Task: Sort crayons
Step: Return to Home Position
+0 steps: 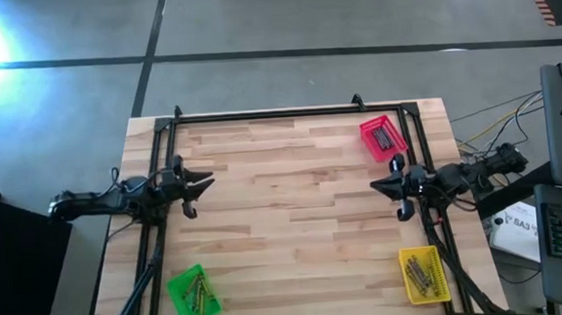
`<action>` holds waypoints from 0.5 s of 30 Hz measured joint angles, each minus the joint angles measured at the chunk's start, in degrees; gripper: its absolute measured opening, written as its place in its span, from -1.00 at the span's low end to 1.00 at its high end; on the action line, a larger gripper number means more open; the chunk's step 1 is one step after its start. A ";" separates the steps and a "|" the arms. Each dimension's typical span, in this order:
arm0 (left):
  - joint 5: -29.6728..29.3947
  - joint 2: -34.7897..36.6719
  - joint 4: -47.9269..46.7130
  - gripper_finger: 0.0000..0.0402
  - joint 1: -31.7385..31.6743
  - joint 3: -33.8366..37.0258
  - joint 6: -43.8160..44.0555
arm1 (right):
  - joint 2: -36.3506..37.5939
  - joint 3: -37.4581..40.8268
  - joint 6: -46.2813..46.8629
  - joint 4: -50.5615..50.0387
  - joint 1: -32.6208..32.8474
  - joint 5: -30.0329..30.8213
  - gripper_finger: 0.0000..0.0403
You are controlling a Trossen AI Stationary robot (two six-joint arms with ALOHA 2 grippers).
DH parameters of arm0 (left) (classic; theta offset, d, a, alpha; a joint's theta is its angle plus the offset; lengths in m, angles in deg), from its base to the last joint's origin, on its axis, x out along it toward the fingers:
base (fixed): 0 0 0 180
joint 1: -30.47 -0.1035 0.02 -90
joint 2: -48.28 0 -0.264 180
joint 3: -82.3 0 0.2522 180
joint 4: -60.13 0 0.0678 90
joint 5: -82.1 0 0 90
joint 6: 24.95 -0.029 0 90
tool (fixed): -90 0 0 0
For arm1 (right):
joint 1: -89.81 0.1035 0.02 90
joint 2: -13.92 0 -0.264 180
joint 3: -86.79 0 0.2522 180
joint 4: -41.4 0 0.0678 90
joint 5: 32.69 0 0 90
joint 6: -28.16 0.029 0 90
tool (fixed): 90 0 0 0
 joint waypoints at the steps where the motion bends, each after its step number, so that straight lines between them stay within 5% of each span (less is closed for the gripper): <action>1: -0.16 0.00 1.72 -0.63 0.00 1.17 -0.02 | 0.11 0.02 -0.27 -0.40 0.00 -0.02 -0.96; 15: -0.31 -0.96 0.88 -0.63 -0.04 1.83 0.22 | -2.50 0.05 -1.63 -2.36 -0.07 4.54 -0.95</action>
